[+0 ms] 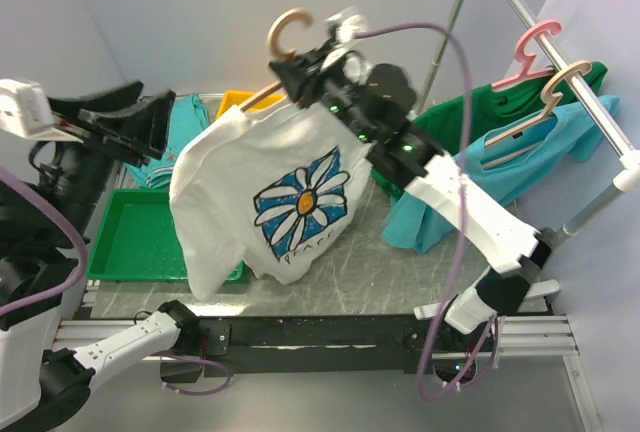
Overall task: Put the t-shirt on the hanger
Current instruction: Place the hanger at the clothesline.
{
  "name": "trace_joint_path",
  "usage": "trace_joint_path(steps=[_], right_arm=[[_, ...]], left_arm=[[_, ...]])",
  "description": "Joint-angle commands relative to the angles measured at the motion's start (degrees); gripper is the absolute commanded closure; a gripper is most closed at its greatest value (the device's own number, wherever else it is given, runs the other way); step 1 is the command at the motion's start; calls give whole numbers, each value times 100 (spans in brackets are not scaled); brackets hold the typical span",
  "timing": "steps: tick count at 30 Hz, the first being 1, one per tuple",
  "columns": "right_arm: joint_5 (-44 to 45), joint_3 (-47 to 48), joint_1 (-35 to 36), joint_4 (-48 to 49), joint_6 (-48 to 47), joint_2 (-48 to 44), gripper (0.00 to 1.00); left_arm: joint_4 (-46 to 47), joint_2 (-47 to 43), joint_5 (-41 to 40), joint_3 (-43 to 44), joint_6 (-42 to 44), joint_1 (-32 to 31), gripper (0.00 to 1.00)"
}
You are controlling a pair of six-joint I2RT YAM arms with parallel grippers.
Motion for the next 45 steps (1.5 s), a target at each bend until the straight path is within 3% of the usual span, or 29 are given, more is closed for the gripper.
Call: trace_joint_path(steps=[1,6,13,18,24,27,30,31,33,35,42,45], right_arm=[[-116,-1,-15,379,187,-5,100],[-116,-35,-76,282,142,48,100],[-116,-185,-77,326,72,12,100],[-107,-238,-86,335,10,-58,100],[-142,-273,-86,291,-104,-198,100],[-107,-308,-86,247,-191,-260,100],[-89,-370,-94,229,-262,-365,100],[-89,-379,-86,212,-280,-383,100],[-89,-370,-103,159,-323,-427,100],[-54,-379,-103,115,-350,-453,100],[349,-660,-112,-68,-254,-708,100],[517,-730,-112,-262,-61,-857,92]], left_arm=[[-1100,-183,178,-141,227,11,40],[-1951,-245,303,-387,68,2,44],[-2551,-69,750,-686,77,2,40],[-2499,10,768,-862,191,2,37],[-2403,212,758,-1011,490,2,41],[-2095,124,908,-1143,622,2,47],[-2051,229,1040,-1143,745,2,62],[-2016,256,1067,-1143,762,11,72],[-1771,274,1172,-1240,806,2,81],[-1577,256,1312,-1345,850,2,98],[162,-121,1014,-2057,1307,2,99],[805,-236,1066,-2277,1588,2,99]])
